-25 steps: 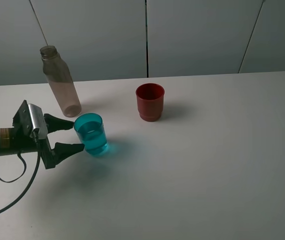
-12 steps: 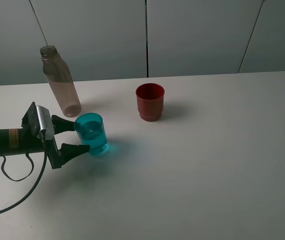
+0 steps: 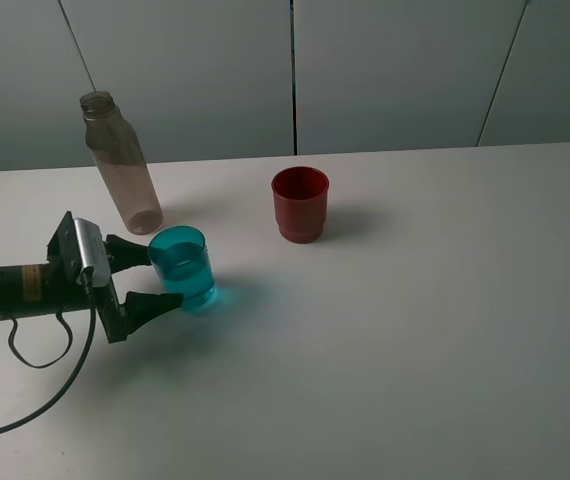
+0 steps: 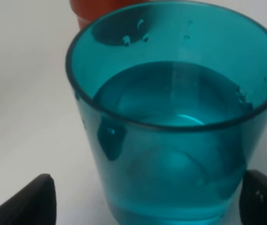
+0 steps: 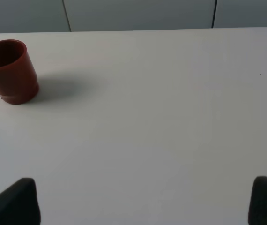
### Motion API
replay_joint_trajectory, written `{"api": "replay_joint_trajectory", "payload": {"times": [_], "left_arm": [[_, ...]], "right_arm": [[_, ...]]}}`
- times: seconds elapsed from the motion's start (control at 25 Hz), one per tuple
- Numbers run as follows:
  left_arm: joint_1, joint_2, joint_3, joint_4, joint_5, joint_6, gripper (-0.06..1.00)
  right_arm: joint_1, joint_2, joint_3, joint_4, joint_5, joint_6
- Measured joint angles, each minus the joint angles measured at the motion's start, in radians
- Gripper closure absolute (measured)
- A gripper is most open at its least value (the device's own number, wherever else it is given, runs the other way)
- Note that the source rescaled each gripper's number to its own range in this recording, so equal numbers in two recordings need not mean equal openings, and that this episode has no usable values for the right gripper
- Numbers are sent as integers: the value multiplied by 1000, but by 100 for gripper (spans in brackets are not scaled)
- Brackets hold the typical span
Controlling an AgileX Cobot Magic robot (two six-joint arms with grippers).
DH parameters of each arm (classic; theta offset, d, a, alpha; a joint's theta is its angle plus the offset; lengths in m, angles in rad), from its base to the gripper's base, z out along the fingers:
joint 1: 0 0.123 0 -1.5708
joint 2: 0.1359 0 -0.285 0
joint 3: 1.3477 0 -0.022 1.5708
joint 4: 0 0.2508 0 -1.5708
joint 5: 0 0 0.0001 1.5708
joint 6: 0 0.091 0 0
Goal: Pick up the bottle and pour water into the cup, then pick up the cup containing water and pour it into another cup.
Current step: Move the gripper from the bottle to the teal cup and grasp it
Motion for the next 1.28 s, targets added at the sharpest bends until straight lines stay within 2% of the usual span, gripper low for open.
{"api": "replay_joint_trajectory", "payload": {"times": [0.48, 0.92, 1.28], "left_arm": [[-30, 9, -32, -7, -13, 0, -6], [-87, 20, -61, -16, -23, -22, -6], [-90, 30, -61, -42, -25, -23, -6]], "right_arm": [[0, 0, 0, 0, 0, 0], [0, 0, 0, 0, 0, 0], [0, 0, 0, 0, 0, 0]]}}
